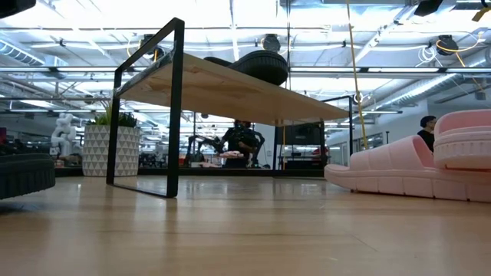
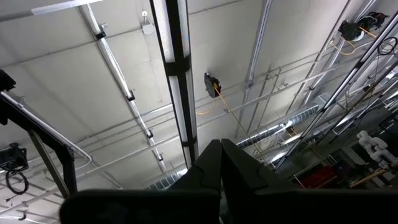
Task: Pick and place slides into the shelf
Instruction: Put the black slide on the shelf
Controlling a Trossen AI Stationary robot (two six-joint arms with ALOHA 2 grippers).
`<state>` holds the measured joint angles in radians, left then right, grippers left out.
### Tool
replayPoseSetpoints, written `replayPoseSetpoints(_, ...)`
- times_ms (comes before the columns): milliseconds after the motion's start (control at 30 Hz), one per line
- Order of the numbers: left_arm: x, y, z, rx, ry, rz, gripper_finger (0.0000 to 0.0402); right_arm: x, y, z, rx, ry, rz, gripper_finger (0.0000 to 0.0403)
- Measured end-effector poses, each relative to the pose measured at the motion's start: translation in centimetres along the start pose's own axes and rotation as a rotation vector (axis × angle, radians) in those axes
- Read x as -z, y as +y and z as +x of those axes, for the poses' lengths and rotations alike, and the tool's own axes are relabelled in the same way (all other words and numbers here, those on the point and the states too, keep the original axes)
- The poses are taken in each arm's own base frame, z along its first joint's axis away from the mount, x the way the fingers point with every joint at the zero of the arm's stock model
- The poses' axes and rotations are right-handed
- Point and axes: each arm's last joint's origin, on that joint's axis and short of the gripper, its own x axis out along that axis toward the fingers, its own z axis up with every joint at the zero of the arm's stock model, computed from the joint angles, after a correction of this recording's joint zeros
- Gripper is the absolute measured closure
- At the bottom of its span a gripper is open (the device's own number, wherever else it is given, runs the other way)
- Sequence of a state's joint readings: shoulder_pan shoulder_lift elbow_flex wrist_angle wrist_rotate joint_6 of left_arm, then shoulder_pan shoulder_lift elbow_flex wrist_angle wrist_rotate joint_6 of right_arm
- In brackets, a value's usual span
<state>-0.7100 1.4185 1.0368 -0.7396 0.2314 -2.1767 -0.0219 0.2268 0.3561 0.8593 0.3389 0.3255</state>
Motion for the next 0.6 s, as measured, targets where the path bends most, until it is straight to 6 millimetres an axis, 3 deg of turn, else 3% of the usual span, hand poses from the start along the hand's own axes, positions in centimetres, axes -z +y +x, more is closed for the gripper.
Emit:
replayPoseSetpoints(233,-0.5,-1.7,-0.9,-0.247,-0.069,-0.040,0.0284,0.0,0.0,0.0,0.000,-0.001,-0.049,0.0403)
replayPoseSetpoints(400,-1.5,-3.7,0.6,-0.278,-0.060,0.025,0.0284,0.0,0.0,0.0,-0.001,-0.003,-0.081,0.0403)
replayPoseSetpoints(600,-2.2,-3.9,2.3,-0.364,-0.048,0.017,0.0284,0.0,0.0,0.0,-0.001,-0.004,-0.082,0.0403)
